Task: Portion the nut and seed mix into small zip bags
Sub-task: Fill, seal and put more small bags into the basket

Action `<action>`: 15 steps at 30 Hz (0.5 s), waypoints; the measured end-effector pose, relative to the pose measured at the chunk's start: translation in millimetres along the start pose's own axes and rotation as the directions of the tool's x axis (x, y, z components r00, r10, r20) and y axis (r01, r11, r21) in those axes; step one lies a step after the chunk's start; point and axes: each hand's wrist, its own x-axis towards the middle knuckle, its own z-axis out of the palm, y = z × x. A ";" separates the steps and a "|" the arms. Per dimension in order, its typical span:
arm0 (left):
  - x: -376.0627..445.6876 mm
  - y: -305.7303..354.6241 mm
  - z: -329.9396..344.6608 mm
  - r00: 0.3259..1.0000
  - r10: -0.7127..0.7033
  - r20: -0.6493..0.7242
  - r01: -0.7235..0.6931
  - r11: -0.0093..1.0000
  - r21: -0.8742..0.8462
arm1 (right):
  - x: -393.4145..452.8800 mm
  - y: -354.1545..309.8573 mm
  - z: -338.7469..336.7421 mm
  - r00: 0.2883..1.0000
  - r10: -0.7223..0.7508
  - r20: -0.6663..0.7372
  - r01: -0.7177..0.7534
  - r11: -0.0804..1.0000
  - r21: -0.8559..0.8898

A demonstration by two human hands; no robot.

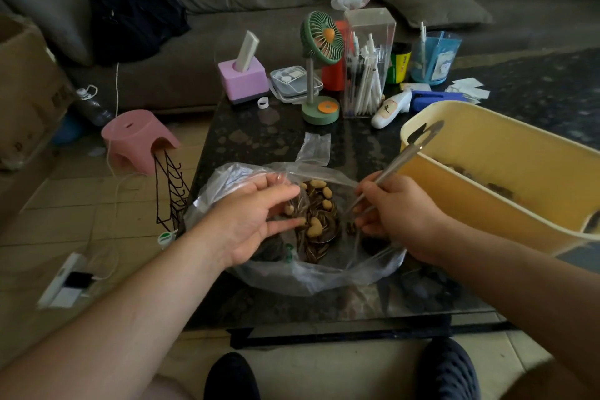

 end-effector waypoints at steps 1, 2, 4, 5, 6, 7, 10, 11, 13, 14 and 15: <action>-0.2 -0.3 -1.8 0.999 0.031 -0.008 -0.030 0.998 0.063 | -0.4 -1.2 0.9 1.000 -0.012 -0.004 0.012 1.000 0.002; -0.3 -1.5 -3.7 0.996 0.082 -0.023 -0.077 0.983 0.165 | -1.0 -3.0 1.3 1.000 -0.015 -0.005 0.015 1.000 0.008; -0.9 -3.2 -8.4 0.971 0.237 -0.026 -0.199 0.866 0.459 | -2.2 -6.7 0.6 1.000 -0.016 -0.011 0.016 1.000 0.018; -1.3 -3.6 -11.5 0.949 0.317 -0.004 -0.250 0.758 0.603 | -2.9 -8.8 -0.1 1.000 -0.019 -0.014 0.019 1.000 0.019; -1.6 -3.5 -14.8 0.925 0.379 0.027 -0.280 0.633 0.722 | -4.4 -11.6 -0.9 0.999 -0.027 -0.018 0.027 0.999 0.016; -1.5 -3.1 -18.1 0.903 0.425 0.062 -0.295 0.509 0.808 | -6.2 -14.6 -1.6 0.999 -0.043 -0.022 0.043 0.999 0.004; -2.5 -0.9 -23.9 0.880 0.442 0.176 -0.318 0.270 0.909 | -13.1 -24.5 -5.3 0.988 -0.146 -0.057 0.139 0.984 -0.115; -3.5 0.2 -24.6 0.889 0.414 0.196 -0.316 0.245 0.916 | -15.2 -27.8 -7.1 0.978 -0.193 -0.074 0.179 0.970 -0.163; -3.8 1.8 -25.2 0.898 0.368 0.241 -0.331 0.204 0.921 | -18.8 -34.1 -10.5 0.957 -0.273 -0.100 0.246 0.944 -0.220; -3.4 2.1 -25.1 0.896 0.350 0.273 -0.349 0.175 0.920 | -19.9 -36.8 -12.0 0.948 -0.299 -0.110 0.270 0.937 -0.223; -3.1 1.9 -24.7 0.894 0.330 0.302 -0.364 0.147 0.920 | -20.6 -38.8 -13.0 0.941 -0.317 -0.117 0.288 0.934 -0.213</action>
